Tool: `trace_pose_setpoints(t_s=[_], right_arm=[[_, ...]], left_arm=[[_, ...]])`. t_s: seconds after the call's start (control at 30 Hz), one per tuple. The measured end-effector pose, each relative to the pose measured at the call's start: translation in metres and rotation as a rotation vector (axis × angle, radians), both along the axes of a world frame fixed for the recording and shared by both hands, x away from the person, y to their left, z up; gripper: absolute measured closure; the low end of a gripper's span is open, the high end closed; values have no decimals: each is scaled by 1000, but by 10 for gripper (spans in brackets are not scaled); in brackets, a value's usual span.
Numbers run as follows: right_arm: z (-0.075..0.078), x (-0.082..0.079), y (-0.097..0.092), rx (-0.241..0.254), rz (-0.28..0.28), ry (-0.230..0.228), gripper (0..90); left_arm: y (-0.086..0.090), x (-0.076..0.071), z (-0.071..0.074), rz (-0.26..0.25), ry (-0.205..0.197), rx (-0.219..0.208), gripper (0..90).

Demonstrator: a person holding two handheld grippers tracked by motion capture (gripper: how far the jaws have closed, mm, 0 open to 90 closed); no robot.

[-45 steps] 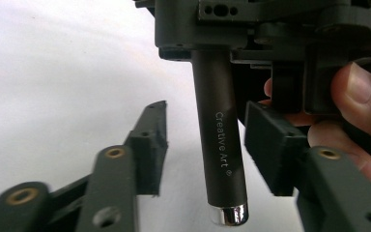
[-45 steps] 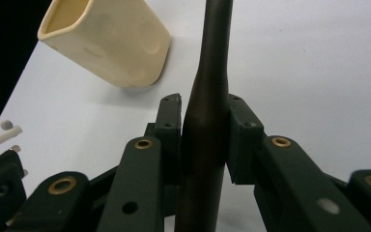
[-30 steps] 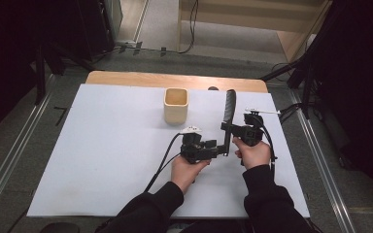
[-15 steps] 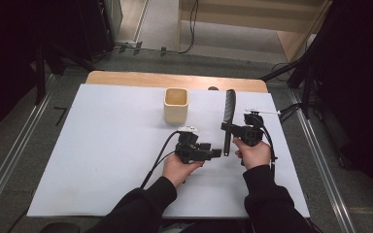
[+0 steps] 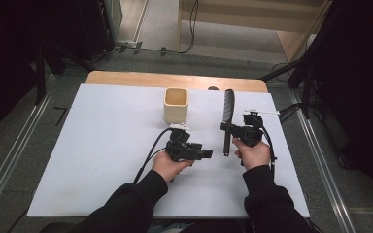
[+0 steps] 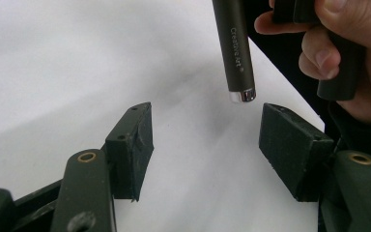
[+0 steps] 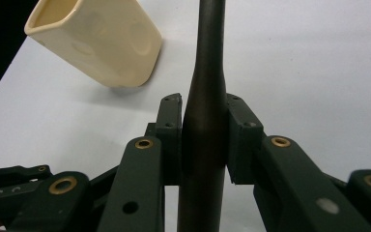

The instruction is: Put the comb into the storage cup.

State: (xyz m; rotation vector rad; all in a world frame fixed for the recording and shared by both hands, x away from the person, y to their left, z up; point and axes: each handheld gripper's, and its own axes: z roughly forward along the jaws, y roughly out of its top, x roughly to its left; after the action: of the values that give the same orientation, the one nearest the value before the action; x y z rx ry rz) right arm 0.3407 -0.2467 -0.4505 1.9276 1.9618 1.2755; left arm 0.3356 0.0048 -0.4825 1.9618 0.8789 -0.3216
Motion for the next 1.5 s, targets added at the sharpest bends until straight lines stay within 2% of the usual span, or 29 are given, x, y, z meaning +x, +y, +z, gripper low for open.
trace_pose_setpoints(t_s=[0.23,0.5,0.6,0.67,0.73,0.93,1.03,1.1,1.33,1.5], right_arm=[[0,-1,1,1,4,-10,697],[1,-2,2,-1,10,-22,698],[2,-2,3,-2,14,-26,697],[1,-2,4,-5,16,-24,697],[1,-2,5,-8,19,-25,698],[2,-3,7,-12,19,-37,698],[3,-4,8,-10,20,-41,698],[3,-4,8,-10,19,-45,698],[5,-5,12,-11,37,-76,697],[7,-6,16,-10,39,-93,698]], left_arm=[[12,-2,4,-31,-28,30,358],[27,-1,7,-31,-36,42,341],[34,-2,10,-37,-58,64,341],[38,-3,11,-29,-68,62,327],[41,-3,12,-34,-62,55,326],[52,-5,16,-60,-67,80,311],[58,-6,18,-44,-82,86,312],[62,-6,19,-44,-73,89,312],[75,-6,23,-34,-79,92,311],[85,-8,24,-26,-91,117,312]])
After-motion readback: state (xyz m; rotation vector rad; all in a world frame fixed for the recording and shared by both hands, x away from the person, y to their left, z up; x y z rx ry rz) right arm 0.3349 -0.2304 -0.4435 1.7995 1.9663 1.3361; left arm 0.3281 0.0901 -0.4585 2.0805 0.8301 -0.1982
